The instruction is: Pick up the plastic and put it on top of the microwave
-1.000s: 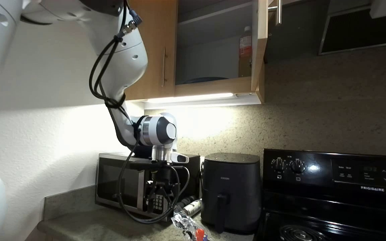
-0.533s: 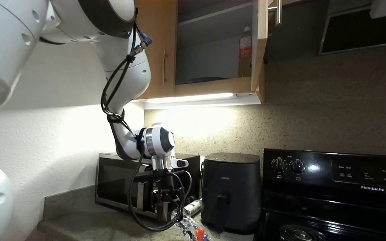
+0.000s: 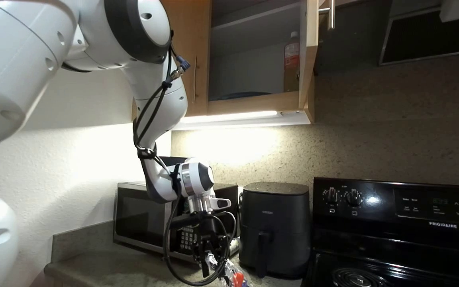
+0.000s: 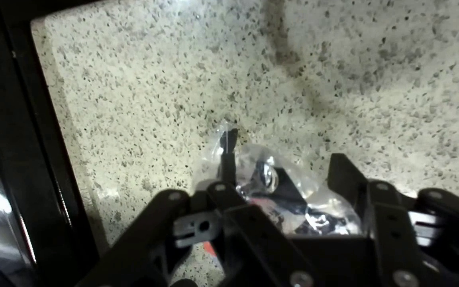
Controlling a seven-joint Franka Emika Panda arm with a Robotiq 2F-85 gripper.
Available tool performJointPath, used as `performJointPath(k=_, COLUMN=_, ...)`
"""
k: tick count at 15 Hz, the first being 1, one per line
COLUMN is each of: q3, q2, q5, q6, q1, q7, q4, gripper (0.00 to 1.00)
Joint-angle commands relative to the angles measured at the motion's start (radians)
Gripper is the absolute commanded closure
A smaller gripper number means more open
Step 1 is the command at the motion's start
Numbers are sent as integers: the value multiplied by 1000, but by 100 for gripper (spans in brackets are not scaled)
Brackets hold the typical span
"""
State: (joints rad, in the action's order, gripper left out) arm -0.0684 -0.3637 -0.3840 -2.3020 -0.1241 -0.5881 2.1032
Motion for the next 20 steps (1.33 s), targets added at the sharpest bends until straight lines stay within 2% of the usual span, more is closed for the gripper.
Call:
performJointPath(k=1, q3=-20, q2=-17, q5=-8, q6=-11, q1=-15, q7=-19, q4=-12, gripper=67)
performJointPath(k=5, q3=-24, q2=18, q5=-7, q6=-17, q1=-15, q7=-20, q4=6, gripper=93)
performJointPath(k=8, q3=-22, q2=81, q5=9, q6=-22, q1=-8, q7=-20, q4=33, gripper=99)
performJointPath(k=16, q3=-1, q2=326, q5=69, q6=-44, q1=26, q7=-37, q4=106, gripper=95)
performJointPath(k=20, q3=28, q2=440, q5=95, q6=-16, q1=39, q7=-48, q4=82, gripper=96)
